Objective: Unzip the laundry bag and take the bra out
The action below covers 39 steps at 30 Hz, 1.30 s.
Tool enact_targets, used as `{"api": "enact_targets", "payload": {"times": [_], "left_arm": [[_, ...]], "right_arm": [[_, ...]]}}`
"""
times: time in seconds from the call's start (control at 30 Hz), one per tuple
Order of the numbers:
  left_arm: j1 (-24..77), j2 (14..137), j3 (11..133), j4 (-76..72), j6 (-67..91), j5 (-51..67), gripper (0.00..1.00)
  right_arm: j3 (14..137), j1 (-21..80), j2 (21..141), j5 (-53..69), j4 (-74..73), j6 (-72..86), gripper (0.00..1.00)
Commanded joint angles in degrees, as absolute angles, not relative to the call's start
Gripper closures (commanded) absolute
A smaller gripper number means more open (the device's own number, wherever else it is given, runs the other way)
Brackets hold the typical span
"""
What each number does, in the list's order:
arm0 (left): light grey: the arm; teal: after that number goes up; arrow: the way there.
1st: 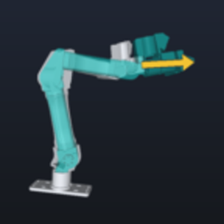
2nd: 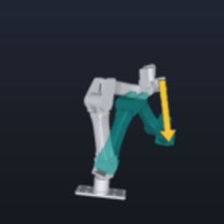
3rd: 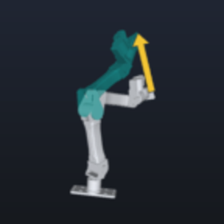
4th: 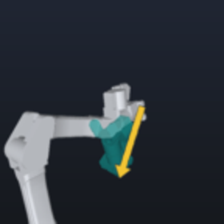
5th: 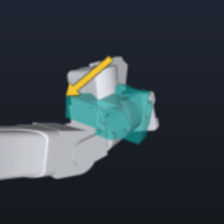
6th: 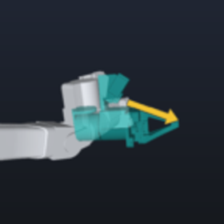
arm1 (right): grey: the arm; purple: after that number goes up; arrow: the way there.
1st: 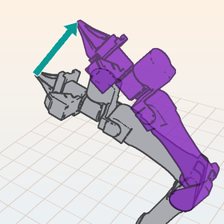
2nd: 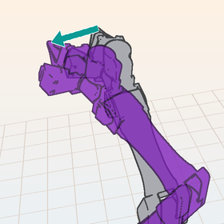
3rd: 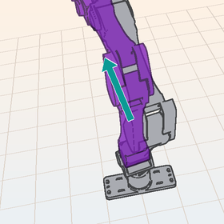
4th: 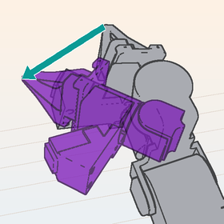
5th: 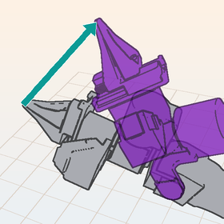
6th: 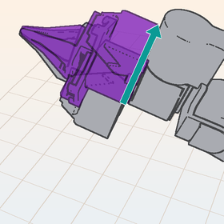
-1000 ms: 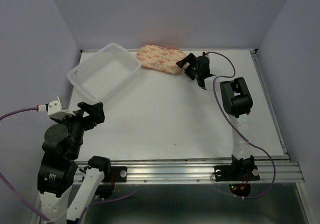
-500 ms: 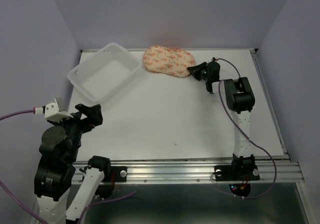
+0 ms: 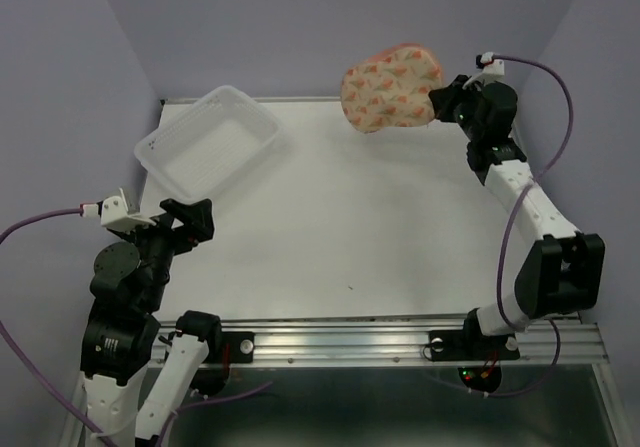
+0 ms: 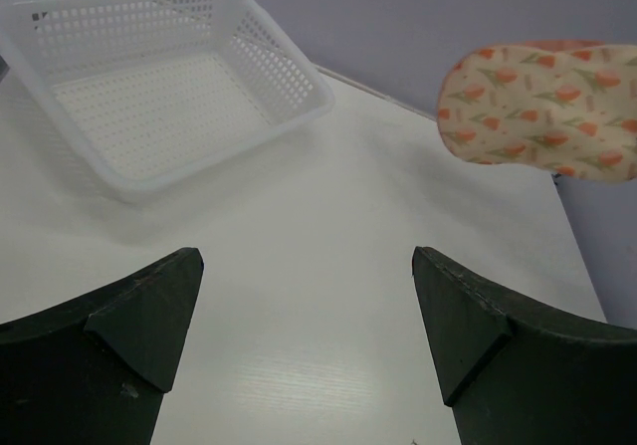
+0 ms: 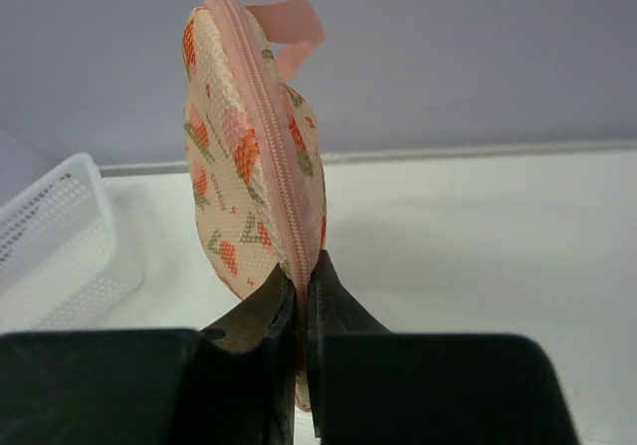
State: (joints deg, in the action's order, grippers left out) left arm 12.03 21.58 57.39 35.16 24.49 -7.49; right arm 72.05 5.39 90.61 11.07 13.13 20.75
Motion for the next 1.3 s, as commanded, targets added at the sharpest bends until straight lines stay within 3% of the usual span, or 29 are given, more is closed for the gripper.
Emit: {"api": "enact_targets", "payload": {"times": [0.0,0.27,0.47,0.77,0.87,0.9,1.0,1.1,1.27], "left_arm": [[12.2,23.6,55.5,29.4,25.0,-6.1,0.01],[12.2,24.9,53.7,27.4,24.8,-5.3,0.01],[12.2,25.3,53.5,27.1,25.1,-4.4,0.01],[12.2,24.1,54.6,29.4,25.0,-5.9,0.01],[12.2,23.6,54.4,30.0,25.3,-6.2,0.01],[12.2,23.5,54.3,30.1,25.5,-5.9,0.01],[12.2,23.4,53.8,30.6,26.3,-5.5,0.01],[12.2,23.9,53.0,30.8,27.2,-4.6,0.01],[12.2,27.3,50.6,30.2,30.7,-0.3,0.01]], "right_arm": [[71.6,5.7,80.2,6.0,1.4,-1.6,0.99],[65.9,21.2,71.5,-12.8,-7.9,-21.6,0.96],[55.1,36.8,71.5,-32.0,-3.4,-26.2,0.99],[57.3,57.5,77.5,-35.7,-8.0,-24.0,0.96],[59.1,60.0,80.9,-29.7,-12.2,-18.6,0.61],[60.4,60.0,82.0,-27.1,-13.5,-16.8,0.40],[62.2,60.0,82.6,-20.7,-15.6,-10.3,0.16],[64.0,60.0,81.8,-16.2,-16.2,-5.9,0.02],[70.3,56.4,83.3,-10.9,-20.0,0.2,0.00]]}}
